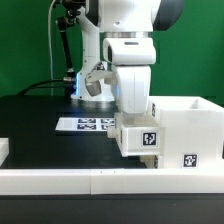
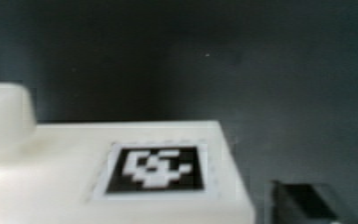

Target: Assemble drawer

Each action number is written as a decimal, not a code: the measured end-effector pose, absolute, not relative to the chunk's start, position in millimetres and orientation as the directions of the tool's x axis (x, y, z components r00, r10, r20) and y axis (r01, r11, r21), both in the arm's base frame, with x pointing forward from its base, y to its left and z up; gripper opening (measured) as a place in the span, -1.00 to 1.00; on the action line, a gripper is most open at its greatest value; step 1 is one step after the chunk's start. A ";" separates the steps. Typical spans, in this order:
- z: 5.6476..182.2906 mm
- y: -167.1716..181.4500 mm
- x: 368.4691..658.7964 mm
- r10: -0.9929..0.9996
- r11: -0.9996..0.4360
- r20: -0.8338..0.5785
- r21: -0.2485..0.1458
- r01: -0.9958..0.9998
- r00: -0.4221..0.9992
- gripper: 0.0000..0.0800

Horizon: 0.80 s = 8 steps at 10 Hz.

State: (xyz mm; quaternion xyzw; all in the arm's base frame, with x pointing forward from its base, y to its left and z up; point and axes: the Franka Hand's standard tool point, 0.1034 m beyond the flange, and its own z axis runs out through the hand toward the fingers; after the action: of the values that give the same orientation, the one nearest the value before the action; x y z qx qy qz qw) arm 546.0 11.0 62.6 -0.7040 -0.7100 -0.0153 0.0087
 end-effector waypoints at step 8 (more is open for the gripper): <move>115.2 -14.5 578.4 1.000 0.000 0.003 -0.011 1.000 0.000 0.62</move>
Offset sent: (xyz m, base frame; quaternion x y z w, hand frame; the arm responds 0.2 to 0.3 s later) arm 0.0080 -0.0030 0.0287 0.0244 -0.0191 0.0077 0.9995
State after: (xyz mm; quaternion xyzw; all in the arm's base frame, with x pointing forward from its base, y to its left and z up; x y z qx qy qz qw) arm 578.4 -14.5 115.2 -0.7072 -0.7070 0.0030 0.0048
